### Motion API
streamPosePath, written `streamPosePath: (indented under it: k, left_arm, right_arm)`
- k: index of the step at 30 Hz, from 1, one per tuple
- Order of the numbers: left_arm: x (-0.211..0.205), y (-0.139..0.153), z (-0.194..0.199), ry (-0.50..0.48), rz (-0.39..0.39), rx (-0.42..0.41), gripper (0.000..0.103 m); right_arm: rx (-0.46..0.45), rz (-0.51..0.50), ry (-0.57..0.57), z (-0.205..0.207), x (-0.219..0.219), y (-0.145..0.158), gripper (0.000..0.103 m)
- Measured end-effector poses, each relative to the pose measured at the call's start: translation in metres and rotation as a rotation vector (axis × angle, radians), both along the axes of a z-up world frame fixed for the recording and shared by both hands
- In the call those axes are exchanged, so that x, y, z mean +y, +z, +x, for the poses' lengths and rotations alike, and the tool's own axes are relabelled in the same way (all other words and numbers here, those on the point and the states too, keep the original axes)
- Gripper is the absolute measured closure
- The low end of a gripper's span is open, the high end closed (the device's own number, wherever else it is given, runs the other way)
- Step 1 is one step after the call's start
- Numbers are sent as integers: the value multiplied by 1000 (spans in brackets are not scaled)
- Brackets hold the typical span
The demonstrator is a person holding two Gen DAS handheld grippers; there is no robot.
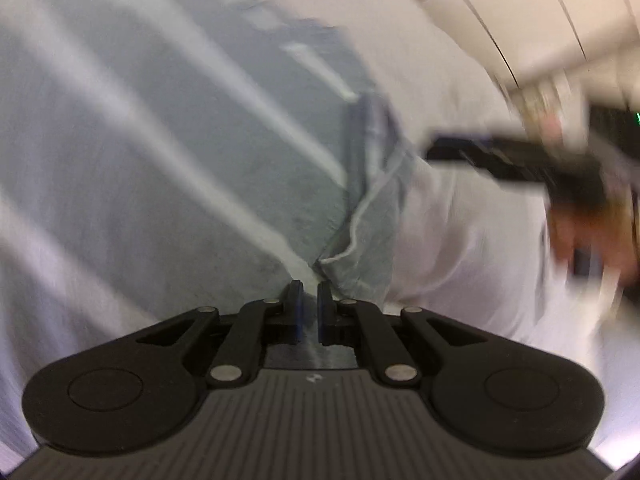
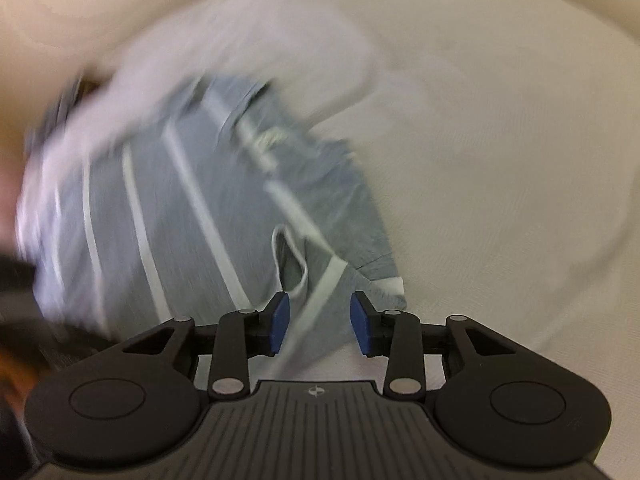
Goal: Fold clothes
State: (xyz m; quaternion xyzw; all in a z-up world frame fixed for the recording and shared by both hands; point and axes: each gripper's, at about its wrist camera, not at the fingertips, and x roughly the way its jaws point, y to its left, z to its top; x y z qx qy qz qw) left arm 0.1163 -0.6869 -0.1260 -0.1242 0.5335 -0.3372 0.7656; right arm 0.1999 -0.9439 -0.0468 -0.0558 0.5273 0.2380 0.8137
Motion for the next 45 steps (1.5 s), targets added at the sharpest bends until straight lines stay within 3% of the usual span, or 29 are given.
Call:
streamPosePath:
  k: [1, 3, 7, 10, 11, 13, 15, 18, 25, 28, 31, 36, 39, 41, 45]
  left_arm:
    - [-8, 7, -5, -58, 32, -69, 96]
    - [-21, 16, -13, -122, 64, -146, 75]
    - [-40, 17, -15, -128, 108, -174, 75]
    - [-39, 13, -7, -50, 74, -105, 82]
    - [-36, 12, -4, -19, 52, -77, 99]
    - [-27, 12, 2, 45, 2, -21, 103]
    - [-15, 12, 6, 102, -45, 23, 103]
    - [-1, 8, 8, 144, -74, 88, 103]
    - [5, -8, 11, 150, -62, 181, 102]
    - [3, 1, 11, 130, -46, 121, 101]
    - [-3, 11, 12, 100, -43, 44, 98]
    - [-23, 12, 24, 42, -42, -3, 89]
    - [-39, -6, 35, -56, 13, 67, 85]
    - [-43, -1, 34, -79, 43, 26, 85]
    - [-30, 22, 22, -46, 46, -79, 85]
  right_arm:
    - [-23, -47, 63, 0, 6, -3, 66]
    - [-47, -111, 143, 6, 12, -9, 66]
    - [-42, -148, 239, 20, 18, -22, 66]
    - [-18, -169, 317, 27, 27, -35, 65]
    - [-2, -168, 324, 30, 27, -38, 65]
    - [47, -145, 311, 35, 26, -44, 66]
    - [119, -115, 262, 39, 20, -47, 99]
    - [146, -105, 197, 33, 8, -36, 102]
    - [190, -192, 34, 7, -27, -26, 102]
    - [151, -186, -26, 1, -34, -23, 100]
    - [101, -111, -85, -3, -36, -14, 93]
    - [64, -58, -55, -8, -13, -6, 91]
    - [88, -22, -97, -14, -3, -8, 88]
    - [113, 15, -117, -21, 4, -14, 80]
    - [137, -29, -105, -37, 14, -25, 79]
